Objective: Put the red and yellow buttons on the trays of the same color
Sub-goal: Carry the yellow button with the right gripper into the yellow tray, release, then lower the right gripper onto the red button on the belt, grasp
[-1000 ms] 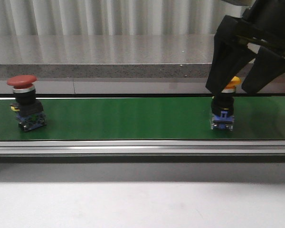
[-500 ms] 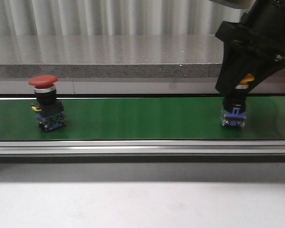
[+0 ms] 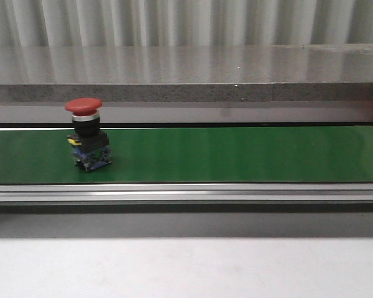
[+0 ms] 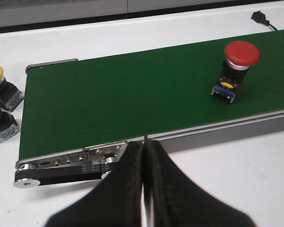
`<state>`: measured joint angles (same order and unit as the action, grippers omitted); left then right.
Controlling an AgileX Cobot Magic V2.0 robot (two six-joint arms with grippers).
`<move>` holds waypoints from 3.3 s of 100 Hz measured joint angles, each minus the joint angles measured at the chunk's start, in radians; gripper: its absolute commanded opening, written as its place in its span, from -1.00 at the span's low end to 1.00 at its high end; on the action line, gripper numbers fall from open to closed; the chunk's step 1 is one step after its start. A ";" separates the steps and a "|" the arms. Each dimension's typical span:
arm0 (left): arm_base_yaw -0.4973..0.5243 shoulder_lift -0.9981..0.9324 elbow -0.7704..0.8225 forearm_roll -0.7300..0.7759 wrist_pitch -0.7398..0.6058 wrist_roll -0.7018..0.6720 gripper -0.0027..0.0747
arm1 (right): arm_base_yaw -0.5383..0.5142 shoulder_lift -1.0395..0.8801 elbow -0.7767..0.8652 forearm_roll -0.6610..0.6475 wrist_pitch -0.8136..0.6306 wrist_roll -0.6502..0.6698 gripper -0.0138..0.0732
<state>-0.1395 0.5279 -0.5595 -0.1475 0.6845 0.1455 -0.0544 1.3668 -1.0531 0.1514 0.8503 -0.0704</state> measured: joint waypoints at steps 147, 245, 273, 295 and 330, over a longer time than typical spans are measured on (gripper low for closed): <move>0.000 0.000 0.000 0.000 0.000 0.000 -0.98 | -0.542 0.234 0.087 0.041 -0.144 0.147 -0.76; 0.000 0.000 0.000 0.000 0.000 0.000 -0.98 | -0.526 0.072 0.087 0.044 -0.126 0.142 0.44; 0.000 0.000 0.000 0.000 0.000 0.000 -0.98 | -0.389 -0.105 0.087 0.044 -0.059 0.117 0.67; 0.000 0.000 0.000 0.000 0.000 0.000 -0.98 | -0.250 -0.124 0.073 0.044 0.005 0.109 0.76; 0.000 0.000 0.000 0.000 0.000 0.000 -0.98 | -0.035 -0.124 -0.031 0.044 0.154 0.043 0.76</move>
<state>-0.1395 0.5279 -0.5595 -0.1475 0.6845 0.1455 -0.0896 1.2430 -1.0838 0.1958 1.0039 -0.0275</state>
